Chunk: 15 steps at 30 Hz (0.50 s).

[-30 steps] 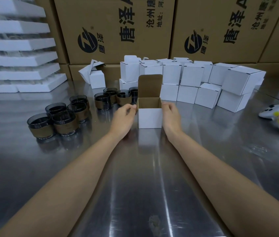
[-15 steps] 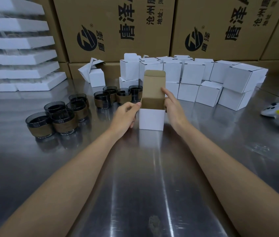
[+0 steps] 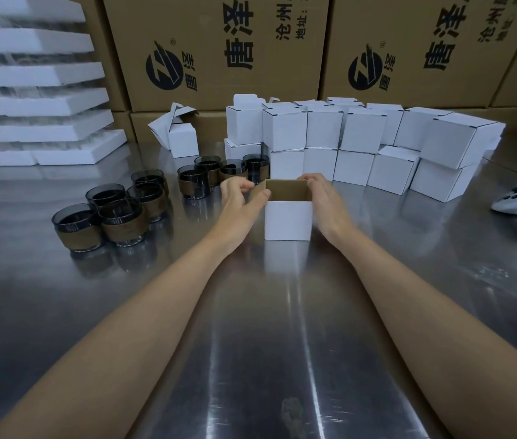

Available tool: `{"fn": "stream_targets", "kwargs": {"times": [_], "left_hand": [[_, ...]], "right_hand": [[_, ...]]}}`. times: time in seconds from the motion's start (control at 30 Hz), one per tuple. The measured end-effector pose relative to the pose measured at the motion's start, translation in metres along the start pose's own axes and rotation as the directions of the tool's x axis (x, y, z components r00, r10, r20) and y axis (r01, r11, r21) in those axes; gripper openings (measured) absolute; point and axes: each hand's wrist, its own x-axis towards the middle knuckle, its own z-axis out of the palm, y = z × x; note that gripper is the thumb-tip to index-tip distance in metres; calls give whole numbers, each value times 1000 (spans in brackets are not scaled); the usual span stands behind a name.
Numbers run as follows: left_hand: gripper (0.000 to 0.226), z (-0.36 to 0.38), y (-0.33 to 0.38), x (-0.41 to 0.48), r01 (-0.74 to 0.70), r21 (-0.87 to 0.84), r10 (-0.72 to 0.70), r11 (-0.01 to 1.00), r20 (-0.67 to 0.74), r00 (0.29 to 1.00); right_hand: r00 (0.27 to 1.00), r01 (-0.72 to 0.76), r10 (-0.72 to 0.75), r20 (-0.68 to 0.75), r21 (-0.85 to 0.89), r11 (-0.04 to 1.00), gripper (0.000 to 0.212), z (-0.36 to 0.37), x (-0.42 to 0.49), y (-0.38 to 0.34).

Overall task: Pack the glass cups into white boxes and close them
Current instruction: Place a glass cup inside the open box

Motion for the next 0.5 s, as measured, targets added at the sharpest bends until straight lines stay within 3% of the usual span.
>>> {"fn": "stream_targets", "kwargs": {"times": [0.2,0.33,0.4,0.5], "left_hand": [[60,-5,-6,1,75,12,-76,997,259,963],[100,-1,-6,-4,-6,55,-9,998,269,963],[101,-2,-8,-1,-4,75,-15,997,250,968],[94,-1,-2,-5,-8,98,-14,995,219,976]], "right_hand": [[999,-4,7,-39,58,998,26,5,-4,3],[996,-34,41,-84,83,996,28,5,-8,0],[973,58,-70,-218,-58,997,31,6,-15,-5],[853,246,-384,-353,-377,893,35,12,-31,-26]]}}
